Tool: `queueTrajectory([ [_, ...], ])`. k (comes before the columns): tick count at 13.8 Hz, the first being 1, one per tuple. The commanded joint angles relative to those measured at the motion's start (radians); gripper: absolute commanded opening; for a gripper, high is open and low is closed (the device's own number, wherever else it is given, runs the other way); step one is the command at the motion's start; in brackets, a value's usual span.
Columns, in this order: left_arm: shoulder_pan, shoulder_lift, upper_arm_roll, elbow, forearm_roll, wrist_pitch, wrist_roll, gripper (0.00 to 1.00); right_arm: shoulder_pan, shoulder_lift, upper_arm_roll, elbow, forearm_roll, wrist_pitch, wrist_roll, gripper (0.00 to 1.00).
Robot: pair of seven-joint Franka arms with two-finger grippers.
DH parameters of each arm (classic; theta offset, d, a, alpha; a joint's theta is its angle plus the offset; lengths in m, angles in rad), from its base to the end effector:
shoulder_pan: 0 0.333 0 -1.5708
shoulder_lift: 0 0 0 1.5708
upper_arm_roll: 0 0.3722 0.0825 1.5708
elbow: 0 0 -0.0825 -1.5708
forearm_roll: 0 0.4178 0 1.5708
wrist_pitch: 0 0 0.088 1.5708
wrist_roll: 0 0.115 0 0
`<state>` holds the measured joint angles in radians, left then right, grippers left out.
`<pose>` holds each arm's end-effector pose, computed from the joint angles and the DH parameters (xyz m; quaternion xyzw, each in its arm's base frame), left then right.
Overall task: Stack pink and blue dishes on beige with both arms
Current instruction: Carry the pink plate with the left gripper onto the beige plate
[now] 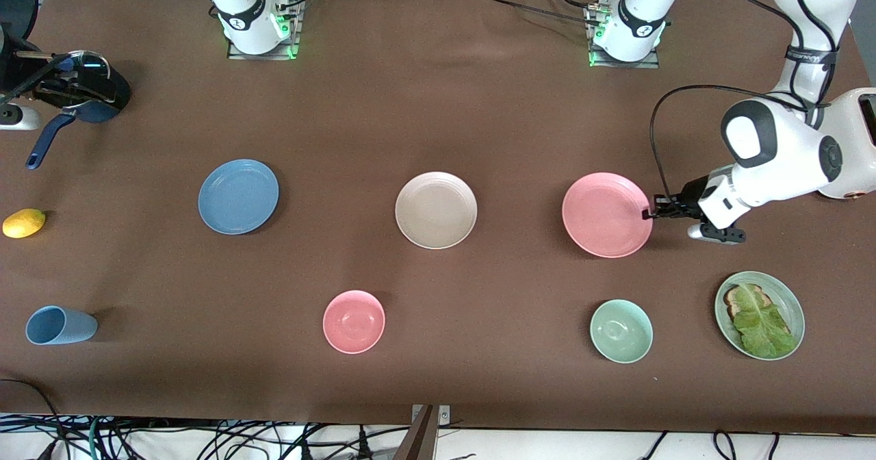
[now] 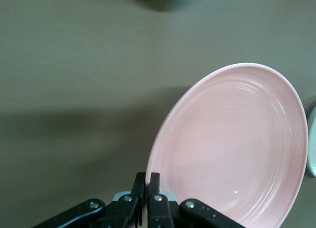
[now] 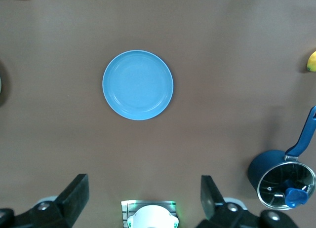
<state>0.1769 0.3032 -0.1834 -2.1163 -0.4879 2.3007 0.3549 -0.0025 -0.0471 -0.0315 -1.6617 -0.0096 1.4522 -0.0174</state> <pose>0.6043 -0.0142 0.2857 0.9786 -0.0025 -0.0241 0.2044 0.5538 -0.0205 0.6451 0.9967 -0.0084 -0.0812 0.0020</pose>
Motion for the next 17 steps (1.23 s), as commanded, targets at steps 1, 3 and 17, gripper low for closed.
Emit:
queueTrajectory([
  [1,-0.062,-0.024,-0.037,-0.008,-0.023,0.028,-0.042,0.0,-0.007,-0.008,0.002,-0.006,0.003,0.004,-0.001,1.0],
  [3,-0.14,-0.024,-0.037,-0.008,-0.024,0.051,-0.113,0.0,-0.007,-0.008,0.002,-0.006,0.002,0.005,-0.001,1.0],
  [17,-0.511,0.138,-0.025,0.157,0.123,0.193,-0.691,0.0,-0.007,-0.008,0.002,-0.006,0.003,0.002,-0.001,1.0],
])
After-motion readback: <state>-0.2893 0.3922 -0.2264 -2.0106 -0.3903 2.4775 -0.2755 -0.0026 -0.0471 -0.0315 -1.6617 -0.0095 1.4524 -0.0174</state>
